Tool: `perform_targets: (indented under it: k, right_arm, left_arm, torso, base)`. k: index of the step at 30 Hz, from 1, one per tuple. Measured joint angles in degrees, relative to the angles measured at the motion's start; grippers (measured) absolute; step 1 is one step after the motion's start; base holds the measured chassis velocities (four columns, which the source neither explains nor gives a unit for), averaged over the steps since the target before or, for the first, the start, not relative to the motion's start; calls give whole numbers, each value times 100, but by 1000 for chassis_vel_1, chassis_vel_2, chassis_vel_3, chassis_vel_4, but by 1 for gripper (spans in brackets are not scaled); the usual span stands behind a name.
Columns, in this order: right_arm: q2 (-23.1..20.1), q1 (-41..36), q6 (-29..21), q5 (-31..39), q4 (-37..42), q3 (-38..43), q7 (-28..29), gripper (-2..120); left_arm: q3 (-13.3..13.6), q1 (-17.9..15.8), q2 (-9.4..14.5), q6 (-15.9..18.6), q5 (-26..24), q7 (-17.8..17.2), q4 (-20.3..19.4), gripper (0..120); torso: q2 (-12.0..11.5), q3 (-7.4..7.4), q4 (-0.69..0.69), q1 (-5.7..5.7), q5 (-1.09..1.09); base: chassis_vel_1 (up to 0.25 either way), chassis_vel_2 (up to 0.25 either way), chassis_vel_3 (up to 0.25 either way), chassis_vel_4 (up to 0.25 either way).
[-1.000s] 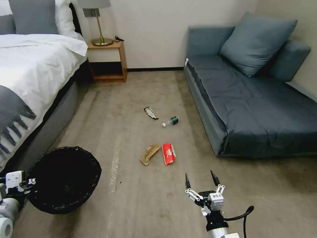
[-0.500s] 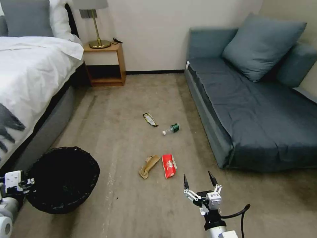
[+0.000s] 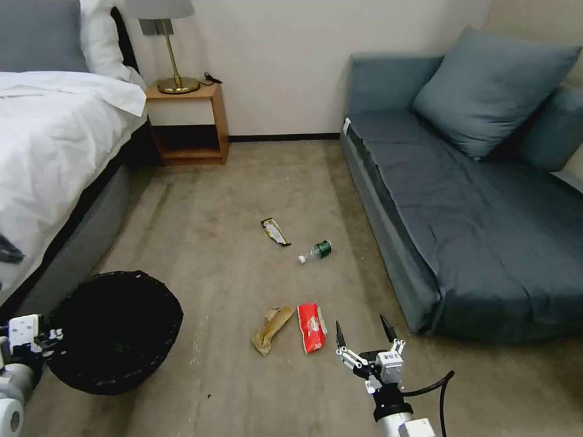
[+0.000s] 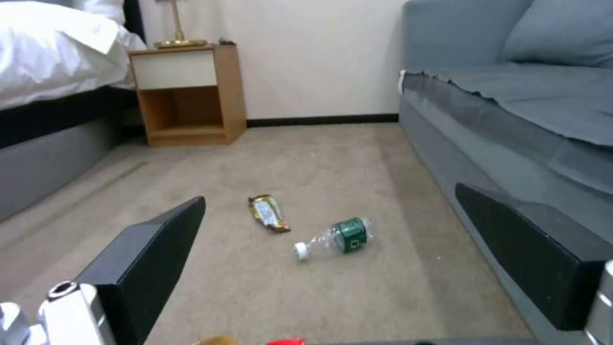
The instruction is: Pick up the trash bin, then pick up the garbage on the floor and place it into the trash bin.
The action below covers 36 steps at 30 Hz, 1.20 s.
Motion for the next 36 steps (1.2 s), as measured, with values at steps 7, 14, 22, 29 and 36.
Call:
perform_targets:
  k: [7,14,22,29,36]
  right_arm:
    - [-36,120,-286,-19,-116,-1,219,100]
    - [-488,386,-1130,514,8,-479,160,100]
    - [-1124,1419,-3191,1825,-197,-895,-283,100]
    - [-1464,2487,-4054,2334,-1482,-1250,-424,100]
    - [-1425,3062,-4271,2497,-2369,-1427,-403,96]
  left_arm:
    - [-2,36,-30,-1,33,19,-16,3]
    - [6,106,-82,-14,103,44,-42,3]
    - [37,258,-183,-58,185,61,-135,3]
    - [129,416,-286,-111,289,96,-302,3]
    - [222,443,-330,-124,338,107,-367,3]
  torso:
    - [0,0,-2,1,10]
    - [0,0,-1,1,14]
    - [0,0,0,0,12]
    - [0,1,0,1,9]
    - [0,1,0,0,8]
  base:
    - [-157,156,152,-151]
    - [-44,64,51,-56]
    - [0,0,0,0]
    - [0,0,0,0]
    - [0,0,0,0]
